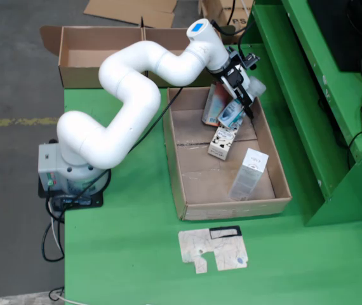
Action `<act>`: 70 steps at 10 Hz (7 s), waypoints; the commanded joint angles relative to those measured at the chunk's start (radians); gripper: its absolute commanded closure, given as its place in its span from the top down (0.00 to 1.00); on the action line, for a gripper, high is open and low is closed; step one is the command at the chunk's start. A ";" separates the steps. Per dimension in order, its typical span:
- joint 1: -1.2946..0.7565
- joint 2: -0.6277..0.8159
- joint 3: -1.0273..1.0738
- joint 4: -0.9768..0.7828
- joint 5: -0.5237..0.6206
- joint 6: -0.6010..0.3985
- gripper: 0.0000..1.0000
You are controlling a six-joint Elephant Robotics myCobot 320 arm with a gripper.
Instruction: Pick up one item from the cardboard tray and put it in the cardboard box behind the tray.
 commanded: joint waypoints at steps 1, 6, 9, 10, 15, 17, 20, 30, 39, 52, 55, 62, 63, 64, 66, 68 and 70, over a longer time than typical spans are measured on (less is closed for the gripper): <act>0.023 0.026 0.690 0.012 0.006 0.037 0.00; 0.040 0.077 0.690 0.012 0.006 -0.063 0.00; 0.065 0.099 0.690 0.012 0.006 -0.086 0.00; 0.071 0.106 0.690 0.012 0.006 -0.105 0.00; 0.093 0.045 0.690 0.012 0.006 -0.144 0.00; 0.119 0.014 0.690 0.012 0.007 -0.121 0.00; 0.132 -0.006 0.690 0.012 0.007 -0.129 0.00; 0.205 -0.065 0.690 0.012 0.007 -0.134 0.00; 0.286 -0.108 0.690 0.012 0.007 -0.134 0.00; 0.464 -0.216 0.690 0.012 0.006 -0.135 0.00; 0.484 -0.251 0.690 0.012 0.007 -0.134 0.00; 0.484 -0.342 0.690 0.012 0.007 -0.134 0.00; 0.478 -0.381 0.690 0.012 0.006 -0.131 0.00; 0.478 -0.381 0.690 0.012 0.006 -0.134 0.00; 0.475 -0.416 0.690 0.012 0.007 -0.134 0.00; 0.473 -0.440 0.690 0.012 0.007 -0.129 0.00; 0.468 -0.451 0.690 0.012 0.007 -0.128 0.00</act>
